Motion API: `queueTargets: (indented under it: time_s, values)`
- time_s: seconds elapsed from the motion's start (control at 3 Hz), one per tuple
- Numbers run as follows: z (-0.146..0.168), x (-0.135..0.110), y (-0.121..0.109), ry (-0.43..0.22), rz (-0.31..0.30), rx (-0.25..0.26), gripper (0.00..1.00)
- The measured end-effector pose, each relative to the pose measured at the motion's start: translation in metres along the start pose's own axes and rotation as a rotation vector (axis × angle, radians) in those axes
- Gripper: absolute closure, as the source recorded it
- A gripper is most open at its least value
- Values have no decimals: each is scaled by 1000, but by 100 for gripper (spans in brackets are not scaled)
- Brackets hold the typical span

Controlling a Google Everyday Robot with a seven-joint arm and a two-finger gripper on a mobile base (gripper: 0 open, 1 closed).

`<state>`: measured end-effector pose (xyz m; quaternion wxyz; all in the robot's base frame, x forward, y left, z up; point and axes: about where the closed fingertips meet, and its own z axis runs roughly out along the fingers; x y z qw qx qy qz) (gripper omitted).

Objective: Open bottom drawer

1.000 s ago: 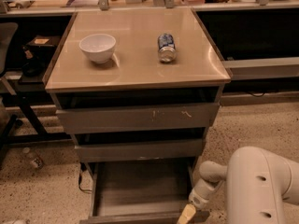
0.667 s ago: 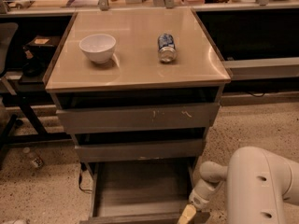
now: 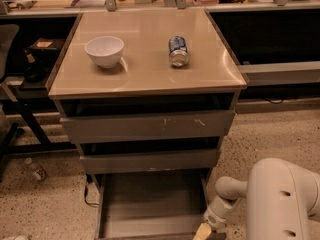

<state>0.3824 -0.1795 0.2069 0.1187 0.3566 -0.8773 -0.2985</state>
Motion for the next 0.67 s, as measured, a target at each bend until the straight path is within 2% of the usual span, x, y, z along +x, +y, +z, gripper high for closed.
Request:
queueTargets:
  time_s: [0.67]
  values:
    - [-10, 10, 3, -11, 18, 20, 0]
